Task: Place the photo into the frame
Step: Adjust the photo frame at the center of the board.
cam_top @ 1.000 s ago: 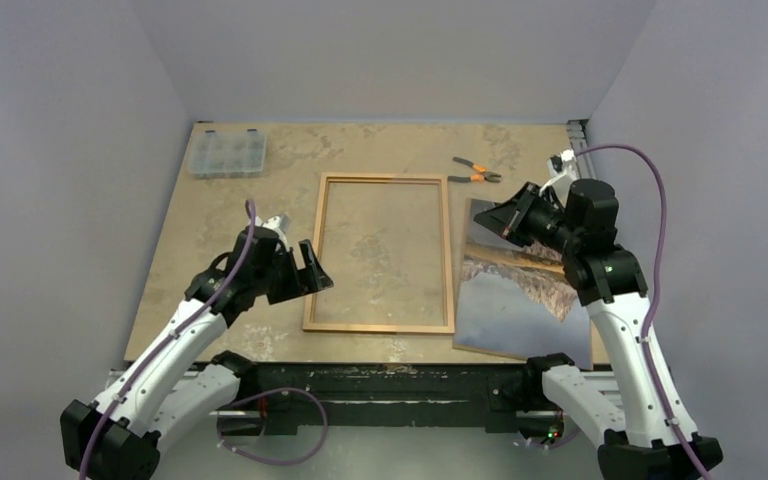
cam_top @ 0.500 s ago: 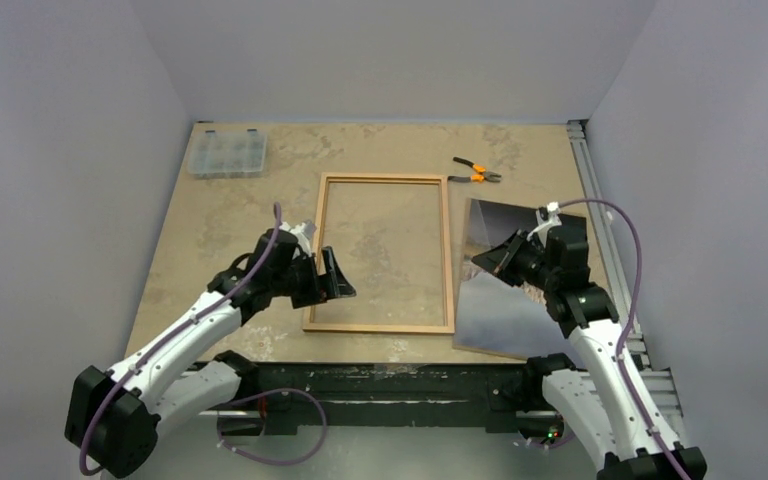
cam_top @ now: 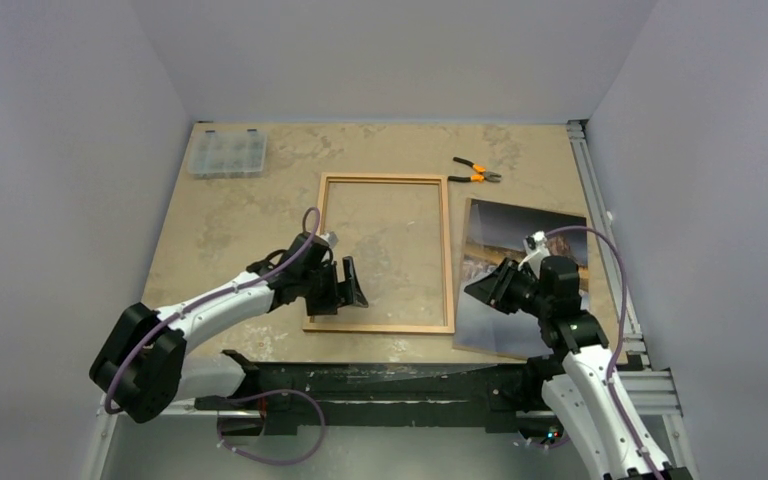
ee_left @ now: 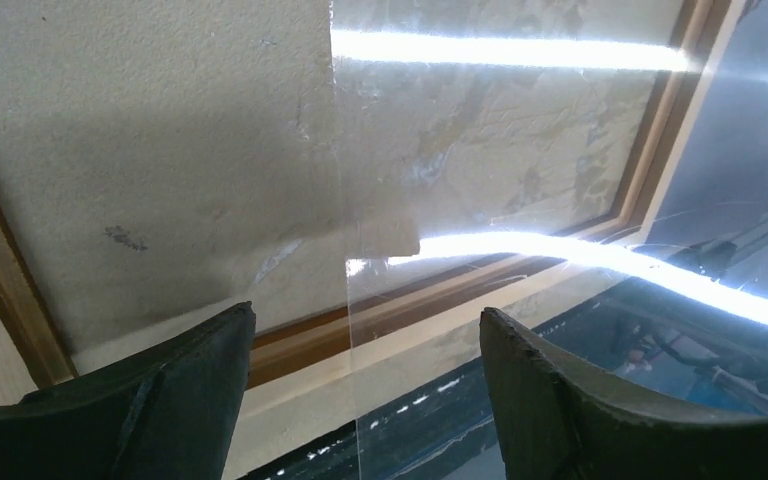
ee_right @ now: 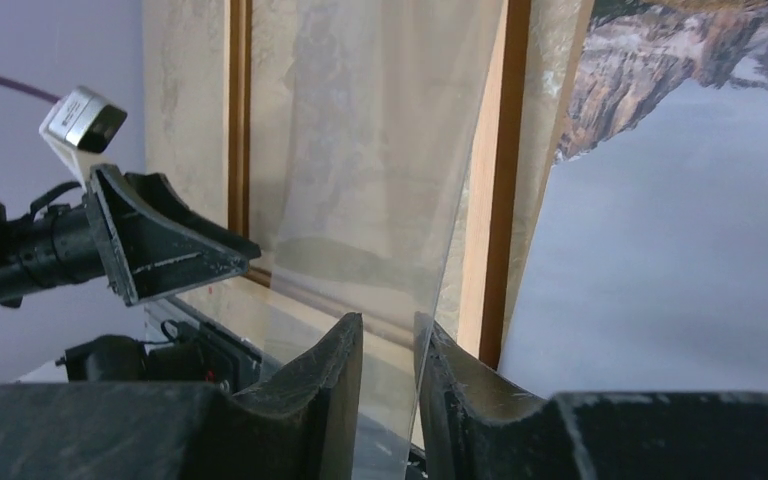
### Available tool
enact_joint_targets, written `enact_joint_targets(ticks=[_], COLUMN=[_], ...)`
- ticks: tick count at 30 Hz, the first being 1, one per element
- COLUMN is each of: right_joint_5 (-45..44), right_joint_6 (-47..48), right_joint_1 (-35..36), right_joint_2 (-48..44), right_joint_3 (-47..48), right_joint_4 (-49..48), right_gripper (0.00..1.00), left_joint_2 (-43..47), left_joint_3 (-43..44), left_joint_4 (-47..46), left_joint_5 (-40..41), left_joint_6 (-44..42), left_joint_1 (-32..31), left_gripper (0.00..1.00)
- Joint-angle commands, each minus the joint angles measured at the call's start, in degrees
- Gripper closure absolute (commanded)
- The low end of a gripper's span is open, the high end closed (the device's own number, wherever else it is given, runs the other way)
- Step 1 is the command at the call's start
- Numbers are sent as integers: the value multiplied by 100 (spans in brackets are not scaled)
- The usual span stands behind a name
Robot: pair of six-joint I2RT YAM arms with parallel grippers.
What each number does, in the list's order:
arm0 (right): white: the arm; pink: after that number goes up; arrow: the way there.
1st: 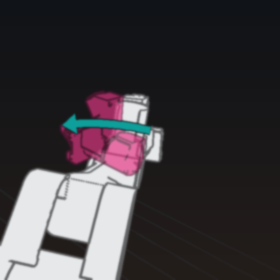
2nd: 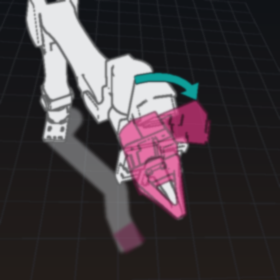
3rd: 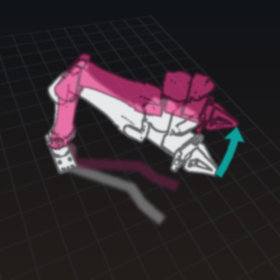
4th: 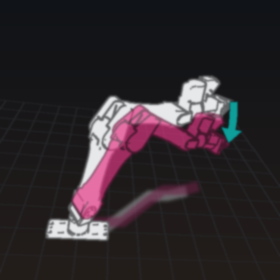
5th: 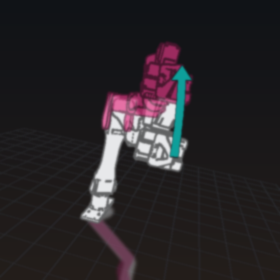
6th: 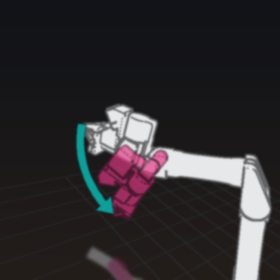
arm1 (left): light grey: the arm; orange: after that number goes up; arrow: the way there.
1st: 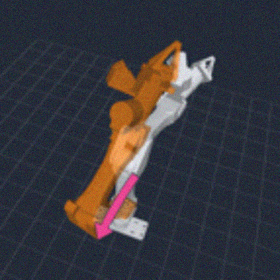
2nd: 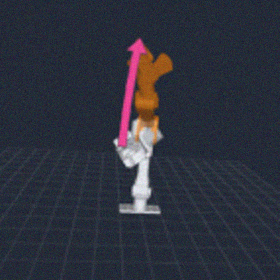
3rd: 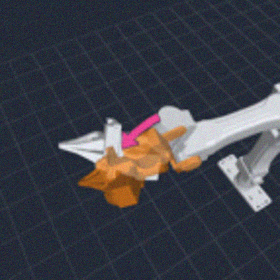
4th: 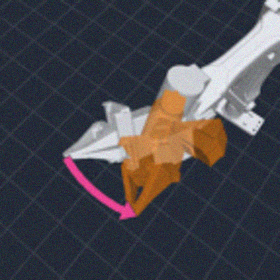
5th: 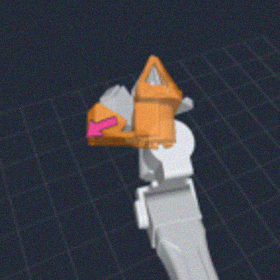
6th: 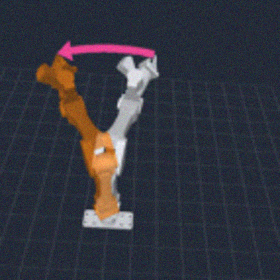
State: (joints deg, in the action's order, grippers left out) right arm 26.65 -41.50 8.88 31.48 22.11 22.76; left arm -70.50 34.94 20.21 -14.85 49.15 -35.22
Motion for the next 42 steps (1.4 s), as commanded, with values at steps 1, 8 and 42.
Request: enact_joint_targets(ticks=[1, 8, 42], right_joint_5=[793, 1548, 1289], right_joint_6=[434, 812, -410], right_joint_1=[-3, -1, -1], right_joint_2=[56, 308, 998], right_joint_3=[-217, -209, 1561], right_joint_4=[-756, -1168, -287], right_gripper=[71, 58, 100], left_joint_2=[-216, -489, 1612], left_joint_3=[88, 127, 800], left_joint_4=[-367, -491, 1567], left_joint_5=[118, 84, 1657], left_joint_6=[106, 74, -653], left_joint_1=[-42, -59, -86], left_gripper=[20, 21, 20])
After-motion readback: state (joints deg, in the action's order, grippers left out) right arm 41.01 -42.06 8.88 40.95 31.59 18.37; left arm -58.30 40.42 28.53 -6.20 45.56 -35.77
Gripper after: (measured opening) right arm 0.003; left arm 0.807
